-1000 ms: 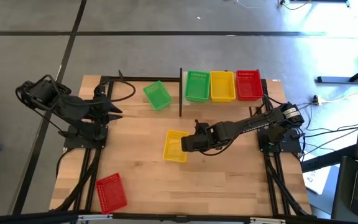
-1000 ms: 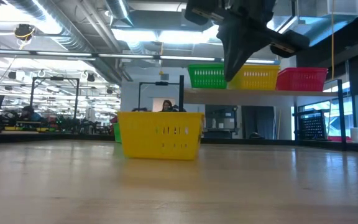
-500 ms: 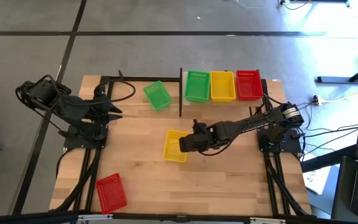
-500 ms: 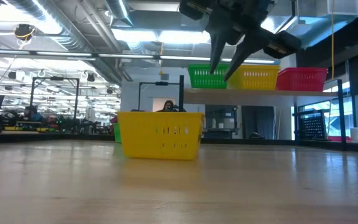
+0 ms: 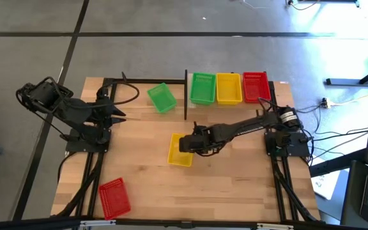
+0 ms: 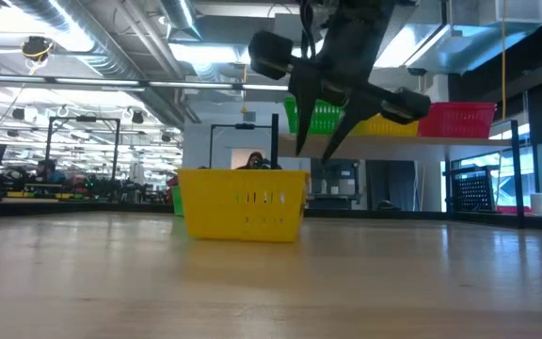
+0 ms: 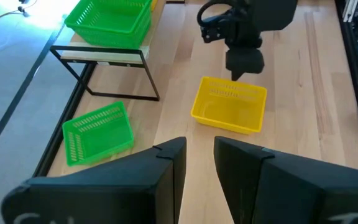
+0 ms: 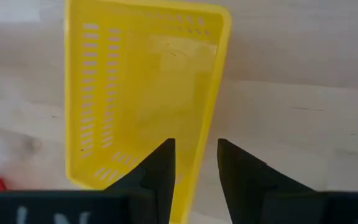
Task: Stack baskets on shelf by color
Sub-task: Stack the yellow bin on the yellow bins on the shelf
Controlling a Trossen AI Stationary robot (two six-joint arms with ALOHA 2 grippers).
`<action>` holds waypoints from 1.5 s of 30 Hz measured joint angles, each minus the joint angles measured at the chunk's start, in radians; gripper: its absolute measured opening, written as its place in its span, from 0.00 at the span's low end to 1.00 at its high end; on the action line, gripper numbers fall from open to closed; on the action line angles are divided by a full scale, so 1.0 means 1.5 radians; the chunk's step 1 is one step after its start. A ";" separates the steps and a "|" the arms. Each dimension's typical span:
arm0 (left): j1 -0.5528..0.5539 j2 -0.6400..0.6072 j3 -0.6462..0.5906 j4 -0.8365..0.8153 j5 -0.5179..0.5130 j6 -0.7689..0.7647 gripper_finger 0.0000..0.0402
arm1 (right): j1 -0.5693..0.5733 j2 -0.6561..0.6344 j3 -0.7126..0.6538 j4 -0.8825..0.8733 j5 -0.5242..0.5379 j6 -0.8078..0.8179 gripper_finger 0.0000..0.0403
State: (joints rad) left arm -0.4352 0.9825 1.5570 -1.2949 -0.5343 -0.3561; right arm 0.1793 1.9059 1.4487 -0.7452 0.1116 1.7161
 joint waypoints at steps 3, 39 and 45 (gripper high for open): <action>0.000 0.000 0.000 0.000 0.000 0.000 0.18 | -0.008 0.006 0.000 0.001 -0.003 0.000 0.29; 0.000 0.000 0.000 0.001 0.000 -0.006 0.18 | -0.030 0.040 0.115 -0.200 -0.036 -0.143 0.01; 0.000 0.000 0.000 0.001 0.000 -0.006 0.18 | -0.016 0.039 0.247 -0.347 0.001 -0.170 0.01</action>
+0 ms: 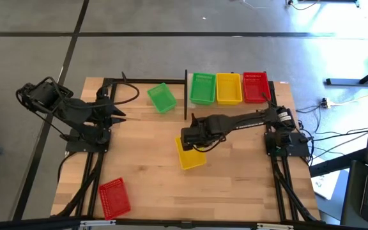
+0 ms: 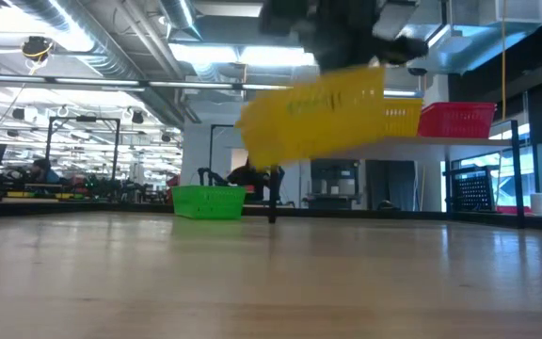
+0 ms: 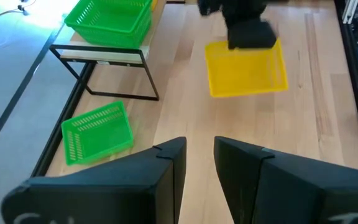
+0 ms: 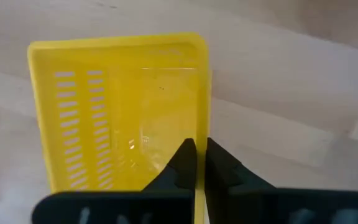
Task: Stack baskets on shelf by color
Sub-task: Stack the yellow bin on the yellow bins on the shelf
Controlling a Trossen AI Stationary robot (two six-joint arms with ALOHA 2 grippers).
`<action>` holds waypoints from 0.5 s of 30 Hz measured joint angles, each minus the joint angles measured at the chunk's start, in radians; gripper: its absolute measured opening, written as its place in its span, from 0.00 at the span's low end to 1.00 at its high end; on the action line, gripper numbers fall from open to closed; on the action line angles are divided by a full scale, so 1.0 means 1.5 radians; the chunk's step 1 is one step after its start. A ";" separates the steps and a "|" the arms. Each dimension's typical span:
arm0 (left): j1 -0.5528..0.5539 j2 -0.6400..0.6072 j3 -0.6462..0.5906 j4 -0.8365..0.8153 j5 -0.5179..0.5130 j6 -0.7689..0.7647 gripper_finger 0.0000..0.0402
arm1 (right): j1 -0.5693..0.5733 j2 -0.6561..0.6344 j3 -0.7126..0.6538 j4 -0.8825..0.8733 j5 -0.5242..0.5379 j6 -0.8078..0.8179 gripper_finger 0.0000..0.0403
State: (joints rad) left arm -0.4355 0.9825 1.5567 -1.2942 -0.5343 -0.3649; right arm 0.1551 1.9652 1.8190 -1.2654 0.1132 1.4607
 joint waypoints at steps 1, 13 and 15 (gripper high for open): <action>0.000 0.000 0.000 0.000 0.000 0.000 0.18 | 0.002 0.000 0.022 -0.023 0.010 0.000 0.00; 0.000 0.000 0.000 0.000 0.000 0.000 0.18 | 0.012 -0.011 0.266 -0.205 0.188 -0.040 0.00; 0.000 0.000 0.000 0.001 0.000 0.000 0.18 | 0.008 -0.015 0.285 -0.204 0.219 -0.062 0.00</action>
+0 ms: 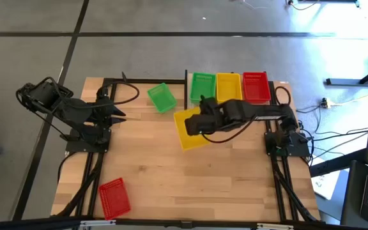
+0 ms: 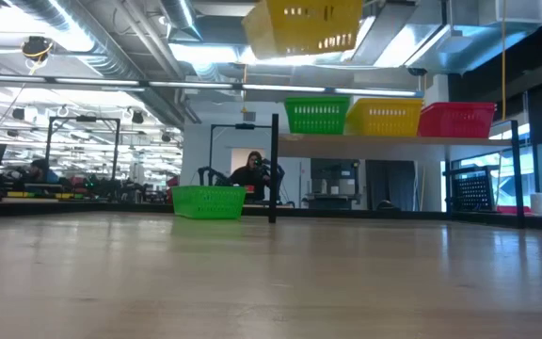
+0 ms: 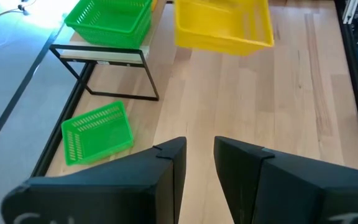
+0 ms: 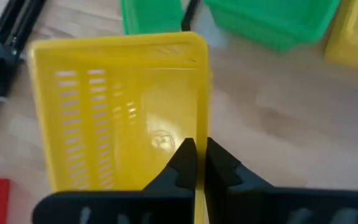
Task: Stack baskets on shelf by color
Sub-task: Stack the yellow bin on the yellow bins on the shelf
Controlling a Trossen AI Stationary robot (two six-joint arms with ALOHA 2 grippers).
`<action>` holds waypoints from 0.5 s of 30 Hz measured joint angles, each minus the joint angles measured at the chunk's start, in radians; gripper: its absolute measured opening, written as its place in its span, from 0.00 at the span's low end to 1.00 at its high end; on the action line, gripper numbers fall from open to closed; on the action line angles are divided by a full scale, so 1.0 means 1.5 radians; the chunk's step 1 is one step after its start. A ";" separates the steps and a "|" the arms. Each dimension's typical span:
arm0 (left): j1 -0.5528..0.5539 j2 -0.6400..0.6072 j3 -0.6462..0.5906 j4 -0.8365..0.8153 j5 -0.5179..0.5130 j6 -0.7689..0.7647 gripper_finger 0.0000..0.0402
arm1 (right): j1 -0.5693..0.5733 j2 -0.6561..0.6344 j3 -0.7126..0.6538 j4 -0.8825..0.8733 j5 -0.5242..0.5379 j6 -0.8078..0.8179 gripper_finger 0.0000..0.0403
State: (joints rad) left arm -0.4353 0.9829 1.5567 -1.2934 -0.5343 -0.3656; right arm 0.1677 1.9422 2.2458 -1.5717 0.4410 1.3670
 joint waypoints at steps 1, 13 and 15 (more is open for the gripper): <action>0.000 0.000 0.000 0.000 0.000 0.000 0.18 | -0.004 -0.003 0.005 0.001 0.007 -0.016 0.00; 0.001 0.000 0.000 0.005 -0.003 -0.001 0.18 | -0.083 -0.091 0.017 0.000 0.053 -0.133 0.00; 0.001 0.000 0.000 0.006 -0.004 -0.001 0.18 | -0.099 -0.115 0.017 0.000 0.062 -0.147 0.00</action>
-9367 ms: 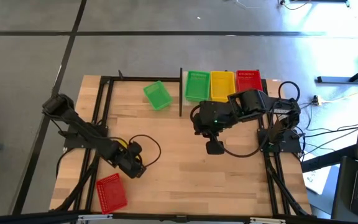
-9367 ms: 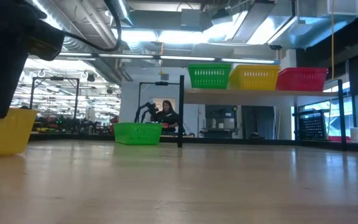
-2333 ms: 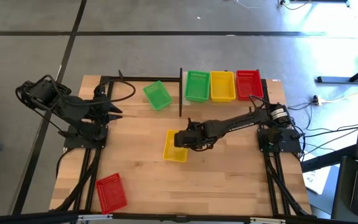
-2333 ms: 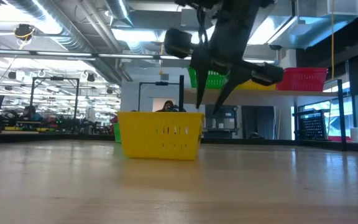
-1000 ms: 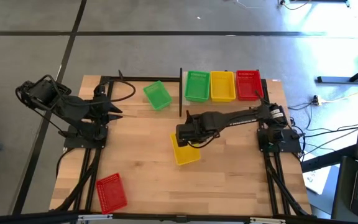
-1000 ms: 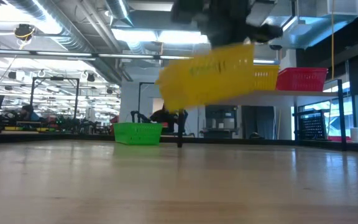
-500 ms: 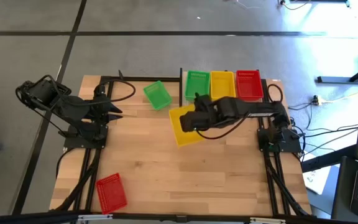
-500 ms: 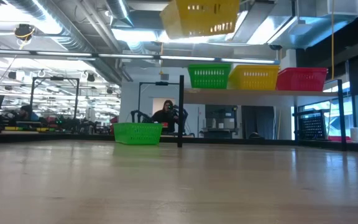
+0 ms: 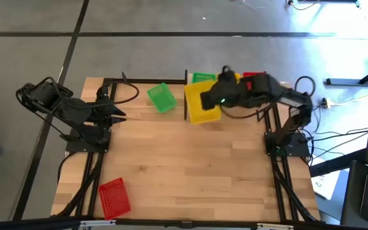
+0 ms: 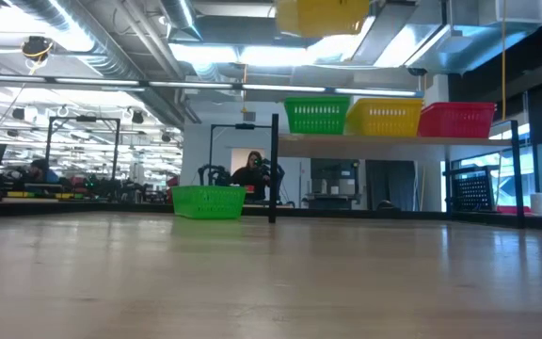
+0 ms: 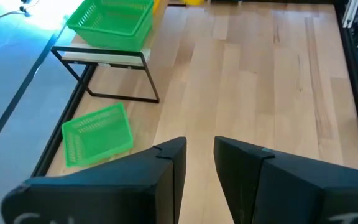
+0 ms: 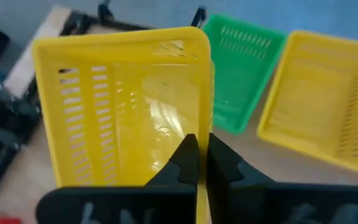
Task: Stack baskets on shelf by color
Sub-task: Stack the yellow bin on the yellow bins on the shelf
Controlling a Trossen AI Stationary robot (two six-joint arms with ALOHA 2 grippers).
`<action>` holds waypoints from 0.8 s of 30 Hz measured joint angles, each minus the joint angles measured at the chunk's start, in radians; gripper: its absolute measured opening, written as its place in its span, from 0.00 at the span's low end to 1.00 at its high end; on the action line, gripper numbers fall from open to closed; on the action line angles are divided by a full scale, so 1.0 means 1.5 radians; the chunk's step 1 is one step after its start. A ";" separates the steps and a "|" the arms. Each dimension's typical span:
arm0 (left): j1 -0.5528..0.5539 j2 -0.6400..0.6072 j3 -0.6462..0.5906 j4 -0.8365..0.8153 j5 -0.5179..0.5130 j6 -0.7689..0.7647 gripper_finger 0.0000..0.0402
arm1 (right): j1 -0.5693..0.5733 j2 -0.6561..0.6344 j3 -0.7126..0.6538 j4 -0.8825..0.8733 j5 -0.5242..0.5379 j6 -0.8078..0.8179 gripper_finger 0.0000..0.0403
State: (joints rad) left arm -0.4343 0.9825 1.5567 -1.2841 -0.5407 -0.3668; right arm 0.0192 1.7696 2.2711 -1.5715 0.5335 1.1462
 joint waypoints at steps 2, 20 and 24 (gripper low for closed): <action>0.000 0.000 0.000 0.006 -0.001 0.000 0.18 | -0.020 -0.022 0.000 0.000 0.000 -0.017 0.00; 0.035 0.030 0.000 0.029 -0.014 0.007 0.18 | -0.247 -0.233 -0.313 0.004 -0.072 -0.054 0.00; 0.050 0.040 0.000 0.029 -0.014 0.007 0.18 | -0.280 -0.258 -0.343 0.025 -0.072 -0.072 0.00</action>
State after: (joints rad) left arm -0.3590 1.0426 1.5562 -1.2404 -0.5620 -0.3561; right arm -0.4006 1.3824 1.7568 -1.5346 0.4247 1.0381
